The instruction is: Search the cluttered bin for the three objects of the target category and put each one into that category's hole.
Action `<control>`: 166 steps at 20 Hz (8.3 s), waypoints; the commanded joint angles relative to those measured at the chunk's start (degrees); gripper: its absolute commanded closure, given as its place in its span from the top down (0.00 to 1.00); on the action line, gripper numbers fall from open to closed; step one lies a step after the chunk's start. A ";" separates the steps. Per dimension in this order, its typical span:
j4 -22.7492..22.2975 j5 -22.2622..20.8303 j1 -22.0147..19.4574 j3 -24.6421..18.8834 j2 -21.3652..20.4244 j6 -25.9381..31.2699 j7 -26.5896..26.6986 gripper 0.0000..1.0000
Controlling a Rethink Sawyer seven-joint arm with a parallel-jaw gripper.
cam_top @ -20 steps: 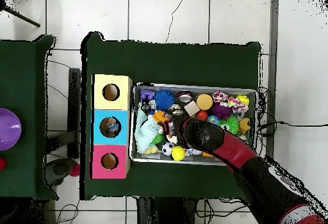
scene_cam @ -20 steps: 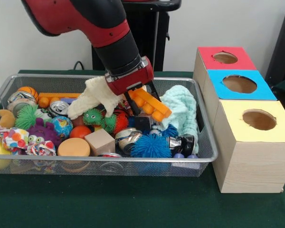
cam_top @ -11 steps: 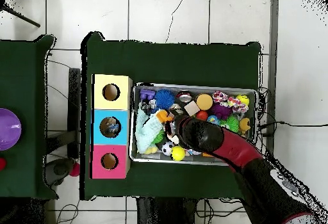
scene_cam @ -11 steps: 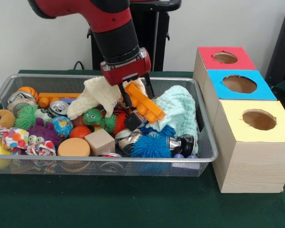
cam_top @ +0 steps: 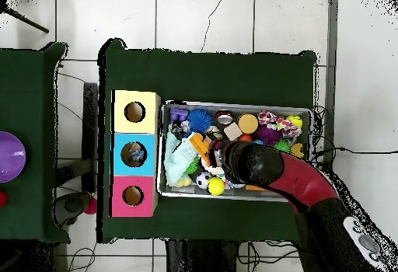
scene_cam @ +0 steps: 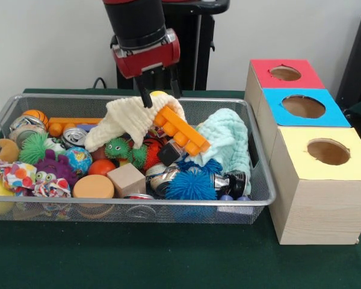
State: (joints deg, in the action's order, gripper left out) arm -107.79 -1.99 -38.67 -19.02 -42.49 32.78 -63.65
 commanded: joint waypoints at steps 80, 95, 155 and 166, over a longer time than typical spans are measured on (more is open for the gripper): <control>30.39 -40.64 -12.03 -7.76 22.06 -6.67 10.85 1.00; 24.18 -15.77 -18.33 -11.39 28.86 5.12 -4.35 0.00; 18.01 -9.81 1.78 11.03 -3.13 21.89 -8.40 1.00; 19.64 -21.54 -1.79 9.31 6.68 -0.87 -1.90 1.00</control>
State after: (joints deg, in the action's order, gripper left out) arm -89.34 -16.57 -38.48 -10.79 -42.37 39.31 -63.63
